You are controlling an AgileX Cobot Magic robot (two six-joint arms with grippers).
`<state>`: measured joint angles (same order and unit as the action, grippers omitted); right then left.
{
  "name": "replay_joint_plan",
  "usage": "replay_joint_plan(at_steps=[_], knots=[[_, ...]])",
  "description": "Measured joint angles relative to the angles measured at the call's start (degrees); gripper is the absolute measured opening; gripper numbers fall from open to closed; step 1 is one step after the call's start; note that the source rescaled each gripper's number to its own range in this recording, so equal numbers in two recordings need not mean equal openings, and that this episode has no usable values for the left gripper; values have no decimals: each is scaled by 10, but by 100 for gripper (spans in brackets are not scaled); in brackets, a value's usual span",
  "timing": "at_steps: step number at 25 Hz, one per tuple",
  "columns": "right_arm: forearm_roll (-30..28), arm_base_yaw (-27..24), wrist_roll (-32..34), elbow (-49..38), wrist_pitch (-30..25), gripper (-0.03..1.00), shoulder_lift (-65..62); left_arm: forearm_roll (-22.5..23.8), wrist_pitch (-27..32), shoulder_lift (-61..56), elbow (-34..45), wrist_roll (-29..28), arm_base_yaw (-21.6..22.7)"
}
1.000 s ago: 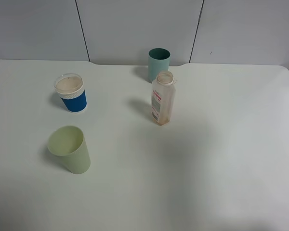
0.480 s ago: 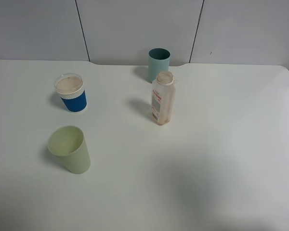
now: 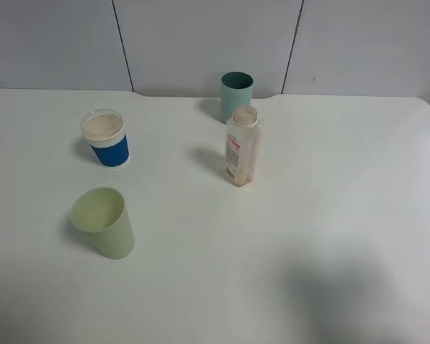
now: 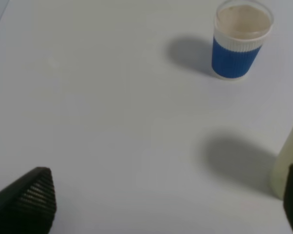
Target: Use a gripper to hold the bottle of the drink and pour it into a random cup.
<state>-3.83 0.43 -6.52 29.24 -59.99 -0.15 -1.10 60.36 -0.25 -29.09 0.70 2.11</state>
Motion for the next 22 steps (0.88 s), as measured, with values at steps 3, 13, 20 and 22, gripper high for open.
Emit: replay_joint_plan(at_steps=[3,13,20,22], knots=[[0,0,6,-4,-4,92,0,0,0,0,0,0,0],[-4,0,16,-4,-4,92,0,0,0,0,0,0,0],[-38,0,61,-4,-4,92,0,0,0,0,0,0,0],[-43,0,69,-4,-4,92,0,0,0,0,0,0,0]])
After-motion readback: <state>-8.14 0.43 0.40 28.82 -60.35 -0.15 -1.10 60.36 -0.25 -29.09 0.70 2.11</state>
